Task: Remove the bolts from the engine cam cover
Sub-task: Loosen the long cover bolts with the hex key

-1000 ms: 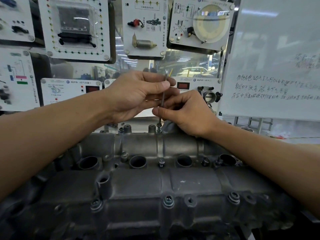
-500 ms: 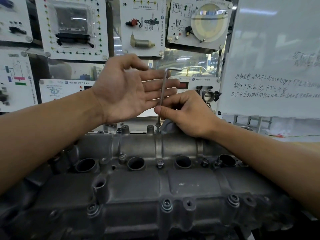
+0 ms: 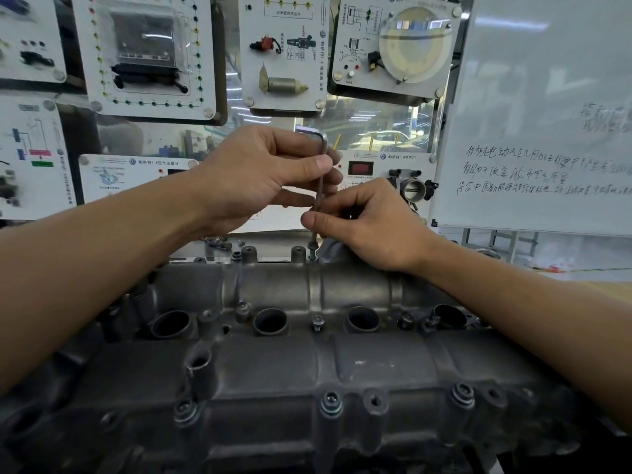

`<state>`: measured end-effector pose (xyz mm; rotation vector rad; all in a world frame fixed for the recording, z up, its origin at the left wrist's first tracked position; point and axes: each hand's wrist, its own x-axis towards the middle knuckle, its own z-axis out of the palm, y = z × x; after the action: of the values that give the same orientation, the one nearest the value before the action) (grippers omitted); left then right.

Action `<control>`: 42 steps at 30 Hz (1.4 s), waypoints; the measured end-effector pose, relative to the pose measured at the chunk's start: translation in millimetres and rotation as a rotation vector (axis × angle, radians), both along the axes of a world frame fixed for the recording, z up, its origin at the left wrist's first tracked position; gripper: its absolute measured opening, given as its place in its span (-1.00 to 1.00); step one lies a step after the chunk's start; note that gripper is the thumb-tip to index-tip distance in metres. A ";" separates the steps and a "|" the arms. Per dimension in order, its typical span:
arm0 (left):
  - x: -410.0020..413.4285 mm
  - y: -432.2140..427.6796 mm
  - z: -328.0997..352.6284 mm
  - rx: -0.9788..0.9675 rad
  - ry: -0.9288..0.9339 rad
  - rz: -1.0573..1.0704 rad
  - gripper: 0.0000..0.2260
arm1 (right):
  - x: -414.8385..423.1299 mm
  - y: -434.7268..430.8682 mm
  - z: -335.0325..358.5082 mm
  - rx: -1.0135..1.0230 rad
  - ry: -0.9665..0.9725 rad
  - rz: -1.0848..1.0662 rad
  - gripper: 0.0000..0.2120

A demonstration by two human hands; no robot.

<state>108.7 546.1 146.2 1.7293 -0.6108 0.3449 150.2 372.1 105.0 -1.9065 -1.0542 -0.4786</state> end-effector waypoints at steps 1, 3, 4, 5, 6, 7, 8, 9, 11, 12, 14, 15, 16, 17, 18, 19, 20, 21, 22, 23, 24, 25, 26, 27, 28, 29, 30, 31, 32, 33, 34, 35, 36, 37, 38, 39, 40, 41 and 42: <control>-0.3 0.0 -0.1 0.019 -0.039 0.049 -0.81 | -0.2 0.6 0.2 0.023 0.014 0.010 -0.86; -0.4 -0.5 -0.8 0.047 -0.096 0.124 -0.78 | 0.5 1.3 0.7 0.058 0.033 0.025 -0.91; -0.3 -1.1 -1.5 0.061 -0.116 0.150 -0.76 | 1.1 1.7 0.7 0.062 0.033 0.027 -0.91; -0.4 -1.9 -2.2 0.075 -0.130 0.173 -0.73 | 2.0 1.9 0.5 0.059 0.033 0.028 -0.92; -0.6 -3.0 -2.7 0.088 -0.139 0.195 -0.72 | 2.6 1.8 0.6 0.055 0.033 0.028 -0.91; -0.9 -4.0 -3.2 0.098 -0.143 0.213 -0.70 | 3.0 1.6 0.5 0.047 0.024 0.027 -0.89; -1.3 -4.9 -3.2 0.105 -0.142 0.227 -0.68 | 3.0 1.4 0.7 0.034 0.012 0.027 -0.86; -1.4 -5.5 -2.9 0.115 -0.134 0.235 -0.67 | 2.7 0.9 1.1 0.018 0.000 0.030 -0.86; -1.9 -4.9 -1.6 0.153 -0.112 0.230 -0.79 | 1.4 0.2 1.7 -0.007 -0.011 0.042 -0.87; -2.8 -4.2 -1.1 0.173 -0.103 0.217 -0.87 | 0.7 0.1 1.9 -0.015 -0.012 0.046 -0.88; -5.0 -2.4 -0.9 0.207 -0.105 0.201 -0.91 | -0.4 -0.1 2.7 -0.031 -0.013 0.042 -0.87; -5.9 -2.2 -1.3 0.227 -0.123 0.204 -0.88 | -0.9 0.0 3.0 -0.037 -0.016 0.039 -0.87; -6.9 -2.3 -1.7 0.240 -0.147 0.207 -0.86 | -1.2 -0.2 3.2 -0.037 -0.014 0.035 -0.87; -8.2 -2.8 -2.3 0.245 -0.170 0.212 -0.86 | -1.1 -0.9 3.2 -0.027 -0.005 0.033 -0.88; -9.3 -3.3 -2.6 0.241 -0.187 0.216 -0.87 | -1.0 -1.7 3.1 -0.008 0.012 0.038 -0.88; -9.9 -3.5 -2.7 0.233 -0.197 0.228 -0.88 | -1.3 -2.3 3.0 0.015 0.029 0.047 -0.89; -9.8 -3.2 -2.9 0.229 -0.204 0.247 -0.90 | -1.5 -2.6 2.8 0.037 0.042 0.056 -0.91; -9.5 -2.5 -3.2 0.225 -0.206 0.268 -0.91 | -2.0 -2.4 2.6 0.056 0.050 0.059 -0.94; -9.0 -2.0 -3.6 0.219 -0.207 0.290 -0.92 | -2.9 -2.0 2.4 0.072 0.055 0.059 -0.95; -8.5 -1.5 -4.0 0.211 -0.209 0.310 -0.90 | -3.7 -1.9 2.0 0.087 0.056 0.058 -0.92; -8.2 -1.5 -4.6 0.207 -0.213 0.327 -0.89 | -4.3 -2.0 1.7 0.097 0.056 0.061 -0.90; -8.2 -1.8 -5.2 0.203 -0.216 0.334 -0.87 | -4.5 -2.2 1.5 0.103 0.054 0.061 -0.88; -8.6 -2.5 -5.7 0.203 -0.219 0.336 -0.86 | -4.9 -1.8 1.4 0.107 0.052 0.060 -0.88; -8.9 -3.1 -6.2 0.205 -0.221 0.336 -0.86 | -4.8 -1.6 1.2 0.110 0.050 0.058 -0.87; -9.2 -3.5 -6.5 0.206 -0.223 0.335 -0.86 | -4.4 -1.6 0.9 0.111 0.053 0.055 -0.87; -9.6 -3.9 -6.8 0.209 -0.224 0.334 -0.86 | -3.9 -1.6 0.8 0.110 0.055 0.054 -0.87; -10.5 -4.4 -7.0 0.216 -0.225 0.329 -0.88 | -3.8 -1.6 0.8 0.103 0.054 0.051 -0.89; -11.8 -5.1 -7.2 0.226 -0.224 0.321 -0.90 | -3.5 -1.9 0.6 0.096 0.048 0.045 -0.92; -13.1 -5.8 -7.1 0.235 -0.222 0.309 -0.91 | -3.7 -2.2 0.8 0.090 0.042 0.038 -0.93; -14.3 -6.4 -7.2 0.239 -0.220 0.295 -0.91 | -4.3 -2.3 1.0 0.086 0.038 0.032 -0.94; -15.2 -6.8 -7.2 0.239 -0.220 0.279 -0.89 | -5.3 -2.5 1.2 0.081 0.034 0.029 -0.94; -15.9 -6.8 -7.0 0.238 -0.222 0.266 -0.87 | -6.0 -2.6 1.7 0.075 0.027 0.028 -0.94; -16.4 -6.8 -6.9 0.237 -0.229 0.259 -0.86 | -6.6 -2.3 2.2 0.064 0.021 0.025 -0.94; -16.4 -6.8 -6.7 0.235 -0.237 0.259 -0.85 | -7.4 -2.0 2.6 0.050 0.017 0.021 -0.92; -16.2 -6.6 -6.7 0.231 -0.246 0.264 -0.86 | -8.3 -1.7 2.7 0.039 0.017 0.020 -0.91; -15.5 -6.2 -6.9 0.228 -0.254 0.274 -0.86 | -8.1 -1.8 2.5 0.041 0.020 0.022 -0.91; -14.9 -5.9 -7.2 0.225 -0.259 0.286 -0.88 | -8.0 -2.2 2.2 0.057 0.031 0.031 -0.92; -14.2 -5.6 -7.7 0.220 -0.263 0.297 -0.91 | -6.9 -2.9 1.6 0.078 0.043 0.042 -0.93; -13.6 -5.4 -8.2 0.211 -0.268 0.306 -0.94 | -6.0 -3.6 0.9 0.096 0.049 0.049 -0.94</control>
<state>95.1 540.8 138.0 2.0019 -0.5889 0.7592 144.2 368.5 106.0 -1.7951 -1.0258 -0.4444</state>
